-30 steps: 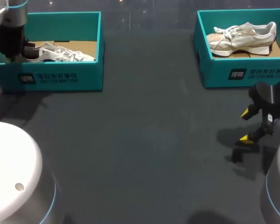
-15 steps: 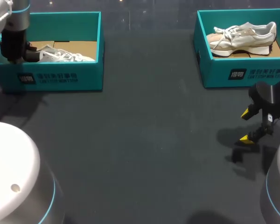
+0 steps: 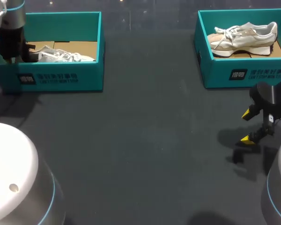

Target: Take the shoe out of the shoebox, open the shoe tongue, remove and reinsert the insole, then place the shoe into the shoebox

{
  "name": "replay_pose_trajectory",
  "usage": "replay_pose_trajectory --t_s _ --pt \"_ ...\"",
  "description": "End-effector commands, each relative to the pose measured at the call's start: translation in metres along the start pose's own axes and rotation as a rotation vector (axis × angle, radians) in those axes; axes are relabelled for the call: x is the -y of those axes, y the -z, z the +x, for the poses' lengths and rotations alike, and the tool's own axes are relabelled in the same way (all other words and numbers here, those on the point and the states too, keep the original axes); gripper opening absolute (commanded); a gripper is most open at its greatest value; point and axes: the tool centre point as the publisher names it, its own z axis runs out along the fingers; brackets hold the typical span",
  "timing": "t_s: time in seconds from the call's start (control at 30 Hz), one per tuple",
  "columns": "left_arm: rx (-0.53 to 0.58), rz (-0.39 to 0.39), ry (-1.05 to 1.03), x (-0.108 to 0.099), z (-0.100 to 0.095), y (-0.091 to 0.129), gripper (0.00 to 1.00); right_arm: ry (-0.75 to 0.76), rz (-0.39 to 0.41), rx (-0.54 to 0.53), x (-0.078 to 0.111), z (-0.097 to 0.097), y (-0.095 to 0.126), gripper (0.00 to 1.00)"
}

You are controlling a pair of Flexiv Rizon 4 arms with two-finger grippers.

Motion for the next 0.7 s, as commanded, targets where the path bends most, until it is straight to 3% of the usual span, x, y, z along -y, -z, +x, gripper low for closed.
replay_pose_trajectory --t_s 0.03,0.1,0.27,0.43,0.7 --pt "0.018 -0.012 -0.005 0.006 0.006 0.012 0.67 -0.001 0.003 0.003 0.0 0.002 0.0 1.0" --pt "0.036 -0.02 -0.001 0.006 0.006 0.02 0.82 -0.001 0.003 0.003 0.0 0.002 0.0 1.0" --pt "0.098 -0.035 -0.002 0.011 0.007 0.043 0.85 -0.001 0.003 0.003 0.0 0.002 0.0 1.0" --pt "0.137 -0.07 0.007 0.016 0.006 0.071 1.0 -0.001 0.003 0.003 0.0 0.002 0.0 1.0" --pt "0.15 -0.088 0.017 0.026 0.007 0.114 1.0 -0.001 0.003 0.003 0.0 0.002 0.0 1.0"
